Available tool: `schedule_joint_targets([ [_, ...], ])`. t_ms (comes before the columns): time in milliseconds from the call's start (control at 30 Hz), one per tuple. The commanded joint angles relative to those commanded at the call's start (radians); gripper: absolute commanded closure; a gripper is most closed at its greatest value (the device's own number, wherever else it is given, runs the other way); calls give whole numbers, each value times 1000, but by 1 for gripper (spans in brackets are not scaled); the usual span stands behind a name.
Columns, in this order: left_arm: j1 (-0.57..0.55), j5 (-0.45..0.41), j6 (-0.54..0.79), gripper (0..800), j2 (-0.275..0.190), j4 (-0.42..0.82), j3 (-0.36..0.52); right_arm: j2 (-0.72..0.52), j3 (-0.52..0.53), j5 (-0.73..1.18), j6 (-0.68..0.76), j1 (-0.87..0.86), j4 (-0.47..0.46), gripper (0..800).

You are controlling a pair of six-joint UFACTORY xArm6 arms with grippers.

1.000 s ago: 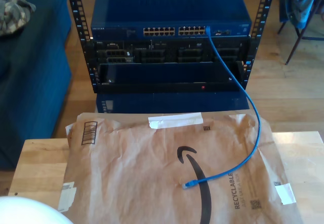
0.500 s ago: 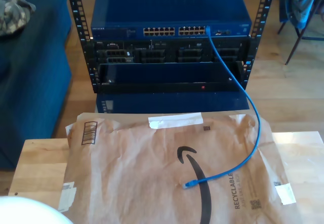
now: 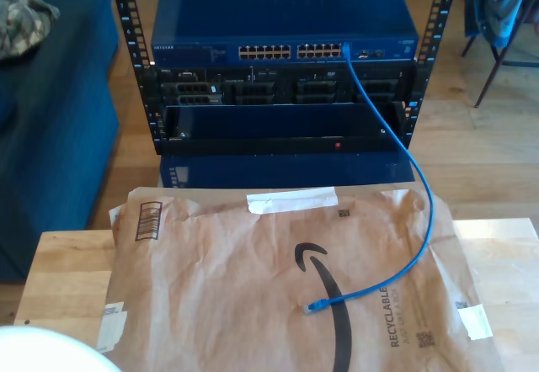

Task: Grab the cable and plug it in

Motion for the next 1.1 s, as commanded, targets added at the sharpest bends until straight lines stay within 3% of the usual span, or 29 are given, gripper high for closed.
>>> schedule_joint_targets([
  [267, 0, 0, 0, 0, 0, 0, 0, -17, 143, -66, 0, -55, 2, 7],
  [500, 0, 0, 0, 0, 0, 0, 0, -48, 204, -94, 0, -58, 2, 6],
  [867, 0, 0, 0, 0, 0, 0, 0, -23, 365, -351, 0, -78, 3, 6],
  [1100, 0, 0, 0, 0, 0, 0, 0, -20, 368, -365, 2, -83, 2, 3],
])
